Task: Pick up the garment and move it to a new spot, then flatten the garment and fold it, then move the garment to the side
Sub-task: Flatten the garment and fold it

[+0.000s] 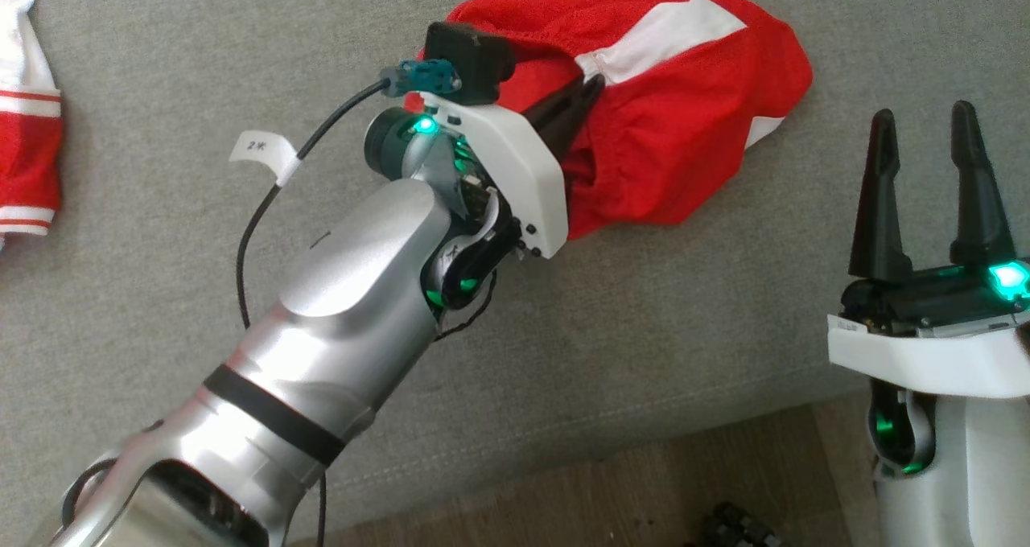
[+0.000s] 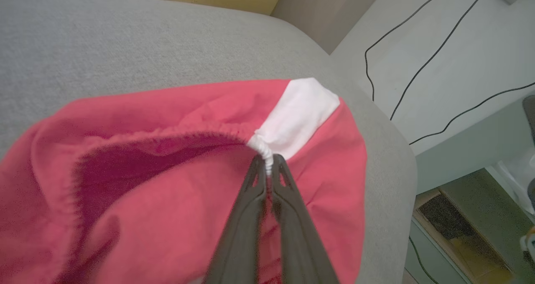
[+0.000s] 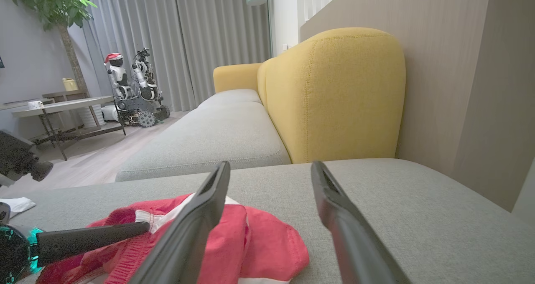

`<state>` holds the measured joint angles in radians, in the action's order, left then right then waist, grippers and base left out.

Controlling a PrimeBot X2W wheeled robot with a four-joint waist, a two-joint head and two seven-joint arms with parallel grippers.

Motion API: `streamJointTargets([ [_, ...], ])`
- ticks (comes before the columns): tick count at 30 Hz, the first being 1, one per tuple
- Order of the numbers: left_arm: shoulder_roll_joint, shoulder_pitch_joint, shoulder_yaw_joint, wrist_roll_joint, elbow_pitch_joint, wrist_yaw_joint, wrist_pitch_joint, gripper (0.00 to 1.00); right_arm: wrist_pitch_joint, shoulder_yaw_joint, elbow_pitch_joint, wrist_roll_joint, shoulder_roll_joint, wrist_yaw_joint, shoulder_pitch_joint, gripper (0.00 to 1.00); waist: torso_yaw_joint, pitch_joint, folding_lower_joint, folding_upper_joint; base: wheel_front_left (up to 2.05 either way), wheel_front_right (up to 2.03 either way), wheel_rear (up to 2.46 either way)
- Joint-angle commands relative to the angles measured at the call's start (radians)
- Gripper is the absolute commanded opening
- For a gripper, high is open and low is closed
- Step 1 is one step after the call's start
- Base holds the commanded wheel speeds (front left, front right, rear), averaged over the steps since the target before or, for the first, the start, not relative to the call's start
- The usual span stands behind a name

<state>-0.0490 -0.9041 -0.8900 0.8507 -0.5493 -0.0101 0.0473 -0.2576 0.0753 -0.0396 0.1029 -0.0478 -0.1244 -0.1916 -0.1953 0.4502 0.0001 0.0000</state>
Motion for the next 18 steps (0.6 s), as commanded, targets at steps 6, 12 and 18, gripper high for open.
streamJointTargets([
  [6,-0.004,-0.048,0.029,0.001,0.037,-0.024,-0.066,0.00,-0.004,0.020,-0.040,0.009,-0.002,-0.006,-0.007,1.00,0.019,-0.024,-0.0001,0.0000,0.00,0.00,0.00],
  [12,-0.094,0.071,0.057,0.014,0.189,-0.014,-0.138,0.00,-0.004,0.029,-0.036,-0.003,-0.002,-0.006,0.023,1.00,0.084,-0.072,-0.0001,0.0000,0.00,0.00,0.00],
  [18,-0.269,0.268,0.120,0.026,0.402,0.078,-0.187,0.00,-0.004,0.069,0.027,-0.002,-0.002,-0.006,0.070,1.00,0.159,-0.112,-0.0001,0.0000,0.00,0.00,0.00],
])
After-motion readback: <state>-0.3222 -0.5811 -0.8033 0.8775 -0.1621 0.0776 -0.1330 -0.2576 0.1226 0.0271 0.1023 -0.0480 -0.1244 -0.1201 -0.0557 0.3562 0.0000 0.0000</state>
